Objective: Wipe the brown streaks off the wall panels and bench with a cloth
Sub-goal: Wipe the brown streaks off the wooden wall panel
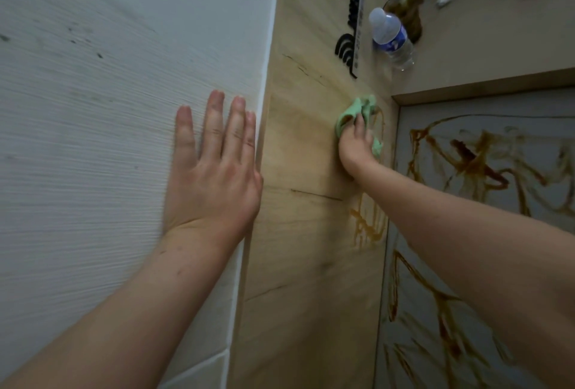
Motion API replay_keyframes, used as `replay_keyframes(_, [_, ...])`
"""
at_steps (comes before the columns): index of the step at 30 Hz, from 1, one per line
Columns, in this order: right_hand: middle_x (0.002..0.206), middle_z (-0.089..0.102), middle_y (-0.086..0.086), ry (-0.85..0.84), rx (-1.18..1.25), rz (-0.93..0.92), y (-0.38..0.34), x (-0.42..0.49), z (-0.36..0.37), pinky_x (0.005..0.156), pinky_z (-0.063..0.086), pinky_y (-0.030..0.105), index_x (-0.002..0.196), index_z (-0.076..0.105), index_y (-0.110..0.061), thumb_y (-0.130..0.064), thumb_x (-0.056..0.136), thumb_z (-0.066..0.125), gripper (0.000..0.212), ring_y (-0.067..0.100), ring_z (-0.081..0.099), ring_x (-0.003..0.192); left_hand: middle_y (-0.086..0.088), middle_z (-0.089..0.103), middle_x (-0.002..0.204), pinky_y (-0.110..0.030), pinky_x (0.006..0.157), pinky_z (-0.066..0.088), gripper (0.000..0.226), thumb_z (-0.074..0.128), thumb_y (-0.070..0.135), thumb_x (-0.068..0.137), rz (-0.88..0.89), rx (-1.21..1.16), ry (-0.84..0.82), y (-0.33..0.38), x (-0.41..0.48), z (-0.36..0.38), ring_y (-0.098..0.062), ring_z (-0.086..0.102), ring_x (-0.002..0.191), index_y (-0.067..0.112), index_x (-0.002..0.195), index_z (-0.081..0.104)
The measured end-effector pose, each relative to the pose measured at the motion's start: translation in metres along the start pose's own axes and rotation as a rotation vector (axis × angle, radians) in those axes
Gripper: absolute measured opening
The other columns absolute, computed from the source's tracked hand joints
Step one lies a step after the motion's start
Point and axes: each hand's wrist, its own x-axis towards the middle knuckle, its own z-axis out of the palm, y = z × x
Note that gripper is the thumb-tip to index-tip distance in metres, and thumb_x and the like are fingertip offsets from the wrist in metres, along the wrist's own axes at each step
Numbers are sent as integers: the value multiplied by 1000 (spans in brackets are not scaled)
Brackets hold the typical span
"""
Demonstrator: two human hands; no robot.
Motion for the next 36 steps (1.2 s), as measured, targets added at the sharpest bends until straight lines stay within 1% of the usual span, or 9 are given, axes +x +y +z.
replay_keyframes(4, [174,-7,5,-95,-45,106,27,-25,-5,126,0,54,165,-4,-37,-46,111,14,57,34,-2,159,-19,-9,171,-67,122,-3,67,3,36,105,1,27,-18,0,1,-2,-45,-15,155,2,162,-6])
replay_keyframes(9, [172,-15,-9,-204,-67,-276,30,-86,5,125,5,54,160,-6,-52,-47,111,26,59,26,-8,159,-16,2,172,-67,122,-7,69,5,44,106,-45,-78,-37,6,2,-11,-40,-10,157,7,164,11])
replay_keyframes(12, [169,-14,-24,-158,-70,-530,26,-101,17,124,6,51,157,0,-59,-50,108,31,58,18,-10,159,-21,-9,170,-67,120,-11,89,0,61,99,-69,-73,-131,27,9,-8,-36,-17,157,-2,161,-2])
replay_keyframes(14, [168,-14,-24,-131,-74,-543,35,-91,23,125,4,49,157,0,-58,-50,108,30,58,18,-11,159,-27,-15,168,-66,121,-13,102,4,70,93,-89,-56,-151,35,9,-4,-40,-19,156,-8,158,-7])
replay_keyframes(23, [174,1,4,-43,16,279,132,33,10,128,6,55,164,-2,-39,-47,111,8,55,35,7,159,-26,-6,169,-69,121,-7,107,13,72,89,-71,-63,-73,38,12,9,-42,-14,156,-10,159,3])
replay_keyframes(28, [174,7,7,3,153,479,139,11,29,127,7,55,165,3,-36,-45,110,10,56,35,12,158,-26,-3,169,-69,121,-3,106,12,71,90,-75,-35,-56,38,11,8,-42,-11,157,-9,159,6])
replay_keyframes(30, [174,-3,6,39,199,391,116,-31,35,127,-2,56,165,0,-35,-43,112,12,55,33,1,159,-26,-4,169,-70,121,-1,106,11,72,91,-77,-17,-61,39,11,7,-42,-11,157,-9,159,5])
replay_keyframes(34, [169,-22,-17,-103,130,-215,107,-122,56,122,-2,56,153,-13,-63,-51,108,14,54,21,-12,157,-26,-1,169,-70,121,0,107,13,73,90,-79,-8,-43,40,11,8,-42,-9,157,-10,159,7])
replay_keyframes(36, [167,-21,-24,-70,95,-340,123,-126,61,121,1,50,147,-14,-71,-53,101,15,57,17,-13,157,-27,-1,169,-70,121,0,107,14,72,90,-84,-17,-37,40,10,7,-42,-9,157,-10,159,7])
